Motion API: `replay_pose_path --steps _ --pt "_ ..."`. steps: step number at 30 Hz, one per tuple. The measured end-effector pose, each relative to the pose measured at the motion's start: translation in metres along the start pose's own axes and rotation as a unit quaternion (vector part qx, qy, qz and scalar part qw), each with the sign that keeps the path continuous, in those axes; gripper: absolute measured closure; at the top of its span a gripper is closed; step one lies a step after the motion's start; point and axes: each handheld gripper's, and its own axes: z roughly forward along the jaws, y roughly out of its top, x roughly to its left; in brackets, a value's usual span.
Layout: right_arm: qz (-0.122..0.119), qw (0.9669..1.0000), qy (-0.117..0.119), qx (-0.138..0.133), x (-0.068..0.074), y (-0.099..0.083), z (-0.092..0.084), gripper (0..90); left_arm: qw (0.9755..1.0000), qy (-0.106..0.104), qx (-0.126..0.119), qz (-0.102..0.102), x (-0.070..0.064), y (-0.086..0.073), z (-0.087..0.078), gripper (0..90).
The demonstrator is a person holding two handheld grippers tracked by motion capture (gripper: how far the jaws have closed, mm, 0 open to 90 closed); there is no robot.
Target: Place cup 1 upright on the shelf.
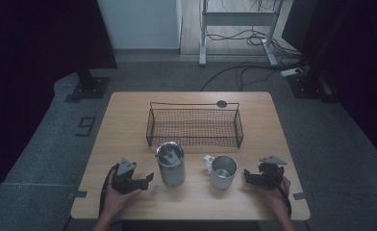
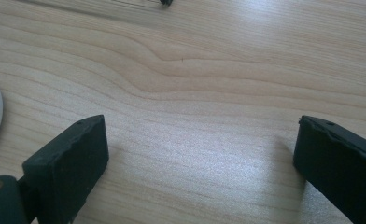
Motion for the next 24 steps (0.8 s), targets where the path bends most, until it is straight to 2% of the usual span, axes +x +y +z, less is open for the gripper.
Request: replay_pose_path --steps 3,4,7,13,20,24 --pt "0.0 1.0 0.0 0.0 0.0 0.0 0.0 3.2 1.0 -0.003 -0.007 -0.001 -0.001 0.0 -0.004 13.7" --pt "0.0 1.0 0.0 0.0 0.0 0.0 0.0 3.2 0.9998 -0.012 -0.013 -0.006 -0.001 0.001 -0.006 13.7" --pt "0.0 1.0 0.001 -0.001 0.0 0.0 0.0 3.6 0.9996 -0.018 -0.019 -0.01 -0.001 0.002 -0.009 13.7" --pt "0.0 1.0 0.002 -0.001 0.0 0.0 0.0 3.8 0.9991 -0.026 -0.033 -0.002 -0.007 0.006 -0.018 13.9" --pt "-0.001 1.0 0.003 -0.002 0.0 0.0 0.0 4.2 0.9974 -0.052 -0.05 0.004 -0.016 0.014 -0.03 14.0" --pt "-0.001 1.0 0.003 -0.002 0.0 0.0 0.0 4.3 0.9967 -0.059 -0.055 0.009 -0.021 0.016 -0.034 13.9"
